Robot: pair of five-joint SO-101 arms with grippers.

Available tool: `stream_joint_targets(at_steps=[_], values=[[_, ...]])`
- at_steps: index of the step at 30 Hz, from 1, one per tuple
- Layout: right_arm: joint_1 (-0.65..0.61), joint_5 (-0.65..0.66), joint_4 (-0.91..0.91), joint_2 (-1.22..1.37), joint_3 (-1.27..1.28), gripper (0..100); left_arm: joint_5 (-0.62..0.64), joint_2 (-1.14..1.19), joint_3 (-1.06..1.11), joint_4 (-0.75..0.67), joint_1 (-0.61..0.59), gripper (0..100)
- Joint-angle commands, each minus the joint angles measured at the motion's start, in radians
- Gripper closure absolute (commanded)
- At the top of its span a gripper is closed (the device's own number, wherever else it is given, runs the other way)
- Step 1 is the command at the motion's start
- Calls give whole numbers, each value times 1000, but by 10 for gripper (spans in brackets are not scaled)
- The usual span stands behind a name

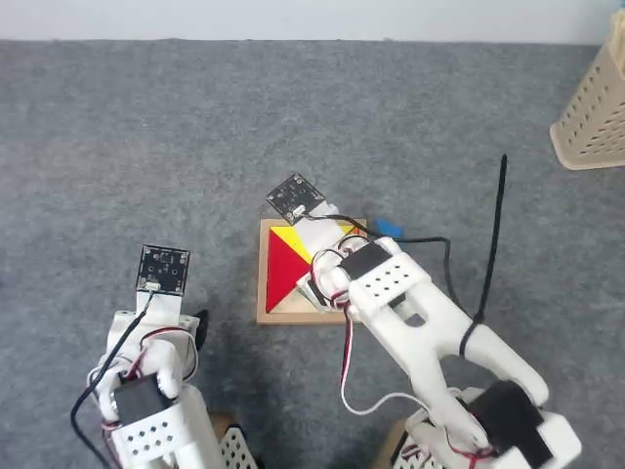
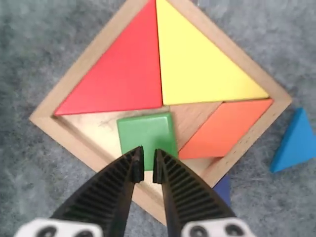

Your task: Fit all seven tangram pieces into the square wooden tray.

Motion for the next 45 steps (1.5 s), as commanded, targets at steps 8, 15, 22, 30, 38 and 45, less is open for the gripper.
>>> stream_joint_targets(at_steps=[8, 15, 22, 30, 38, 45], values=[[-1, -12, -15, 127, -86, 950, -9, -15, -8, 3, -5, 720], [-27, -12, 7, 114, -94, 950, -9, -15, -8, 3, -5, 720], [145, -17, 88, -19, -118, 946, -9, -15, -8, 3, -5, 720], [154, -17, 84, -22, -118, 946, -9, -15, -8, 3, -5, 720], [10, -8, -16, -21, -34, 946, -9, -15, -8, 3, -5, 720], [10, -8, -79, -21, 2, 946, -9, -15, -8, 3, -5, 720]])
